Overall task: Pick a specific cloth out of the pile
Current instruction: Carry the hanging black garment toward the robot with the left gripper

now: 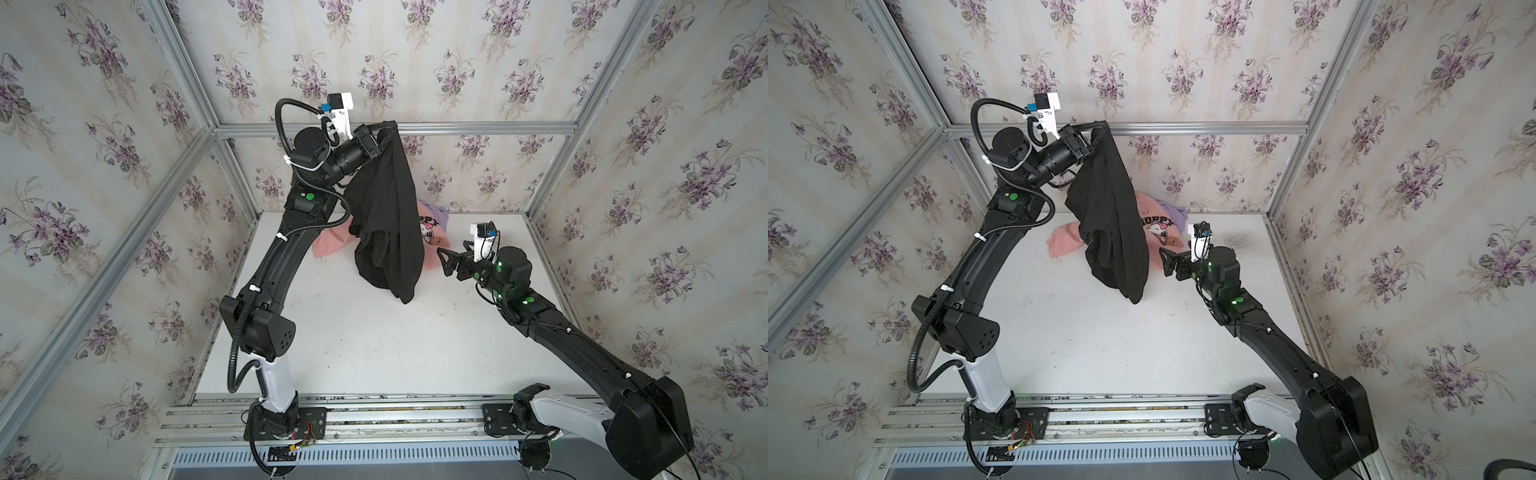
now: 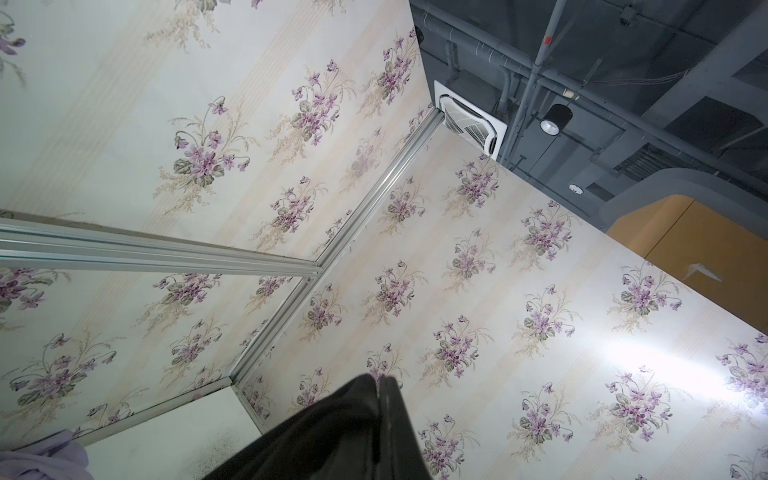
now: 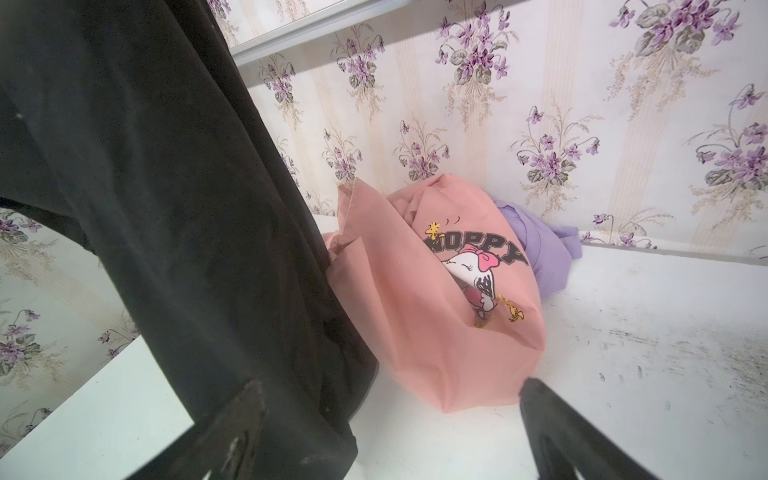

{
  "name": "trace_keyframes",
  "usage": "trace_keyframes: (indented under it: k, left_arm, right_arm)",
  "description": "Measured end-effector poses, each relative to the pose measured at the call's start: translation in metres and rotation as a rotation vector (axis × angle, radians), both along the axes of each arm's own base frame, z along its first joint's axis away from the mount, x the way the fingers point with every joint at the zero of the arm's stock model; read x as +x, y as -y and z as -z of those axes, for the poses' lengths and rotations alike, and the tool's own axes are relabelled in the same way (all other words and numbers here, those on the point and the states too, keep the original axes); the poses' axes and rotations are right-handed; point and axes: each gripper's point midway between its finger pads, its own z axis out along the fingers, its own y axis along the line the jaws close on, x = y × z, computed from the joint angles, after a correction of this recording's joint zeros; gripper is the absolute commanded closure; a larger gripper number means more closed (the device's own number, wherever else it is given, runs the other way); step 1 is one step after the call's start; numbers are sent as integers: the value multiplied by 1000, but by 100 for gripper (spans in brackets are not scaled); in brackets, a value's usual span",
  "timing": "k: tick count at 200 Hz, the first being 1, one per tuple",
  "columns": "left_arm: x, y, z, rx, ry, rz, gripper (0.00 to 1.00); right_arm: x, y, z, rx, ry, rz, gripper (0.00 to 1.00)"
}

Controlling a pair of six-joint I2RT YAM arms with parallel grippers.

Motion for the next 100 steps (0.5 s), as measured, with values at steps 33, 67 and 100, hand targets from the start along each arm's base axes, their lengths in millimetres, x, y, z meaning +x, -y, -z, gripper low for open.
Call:
trace_keyframes:
  k: [33,67,100]
  left_arm:
    - [-13,-6,-17,-15,32,-11,98]
    - [-29,-14,-39,-34,78,-23,99]
    - [-50,-21,-59,-48,123,-27,99]
  right_arm:
    - [-4,0,-8,-1,23,-8,2]
    - [-10,2,-17,0,46,-11,1]
    - [-18,6,-27,0,68,-12,1]
